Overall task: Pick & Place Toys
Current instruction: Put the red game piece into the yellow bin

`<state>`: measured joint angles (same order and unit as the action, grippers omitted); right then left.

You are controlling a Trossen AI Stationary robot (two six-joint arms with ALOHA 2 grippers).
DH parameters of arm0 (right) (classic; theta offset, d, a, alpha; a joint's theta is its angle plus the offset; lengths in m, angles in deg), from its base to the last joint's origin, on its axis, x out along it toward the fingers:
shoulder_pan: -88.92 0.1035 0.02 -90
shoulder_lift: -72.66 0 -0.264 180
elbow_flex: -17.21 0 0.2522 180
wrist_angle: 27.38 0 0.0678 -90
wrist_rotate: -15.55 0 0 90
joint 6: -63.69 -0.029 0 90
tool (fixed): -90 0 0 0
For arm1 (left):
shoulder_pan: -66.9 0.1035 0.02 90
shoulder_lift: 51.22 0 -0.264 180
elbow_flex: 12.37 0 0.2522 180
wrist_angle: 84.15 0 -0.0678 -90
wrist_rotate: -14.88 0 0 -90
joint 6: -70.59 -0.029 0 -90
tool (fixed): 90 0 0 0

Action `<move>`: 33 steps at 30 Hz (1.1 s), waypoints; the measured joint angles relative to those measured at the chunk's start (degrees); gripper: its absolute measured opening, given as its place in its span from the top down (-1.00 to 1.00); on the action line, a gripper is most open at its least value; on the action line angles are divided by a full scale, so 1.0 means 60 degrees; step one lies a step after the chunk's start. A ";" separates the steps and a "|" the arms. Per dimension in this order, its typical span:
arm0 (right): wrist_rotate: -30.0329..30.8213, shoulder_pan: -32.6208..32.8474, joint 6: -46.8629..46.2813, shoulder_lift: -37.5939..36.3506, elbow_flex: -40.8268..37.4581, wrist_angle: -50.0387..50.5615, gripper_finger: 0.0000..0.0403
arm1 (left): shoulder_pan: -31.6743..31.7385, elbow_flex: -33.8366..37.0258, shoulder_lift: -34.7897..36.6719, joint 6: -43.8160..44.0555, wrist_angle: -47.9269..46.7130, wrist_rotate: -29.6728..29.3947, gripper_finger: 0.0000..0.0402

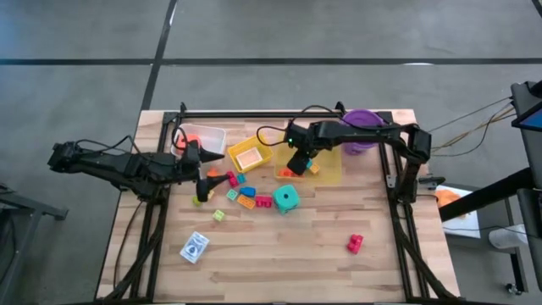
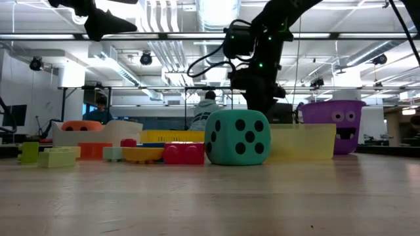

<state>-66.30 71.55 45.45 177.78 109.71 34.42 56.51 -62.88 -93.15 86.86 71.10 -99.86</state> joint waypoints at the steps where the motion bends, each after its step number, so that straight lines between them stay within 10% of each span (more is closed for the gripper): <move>1: -0.0077 -0.0062 0.0092 0.0000 0.0000 -0.0007 0.35 | 0.0000 0.0000 0.0000 -0.0003 -0.0003 -0.0028 -0.79; 33: -0.0617 -0.0815 0.0398 0.1692 0.0058 -0.0259 0.35 | 0.0007 0.0004 -0.0018 0.0030 -0.0183 -0.0057 -0.79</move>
<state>-70.00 66.66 47.84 187.93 110.06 32.87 56.55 -62.86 -93.26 87.04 70.00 -100.20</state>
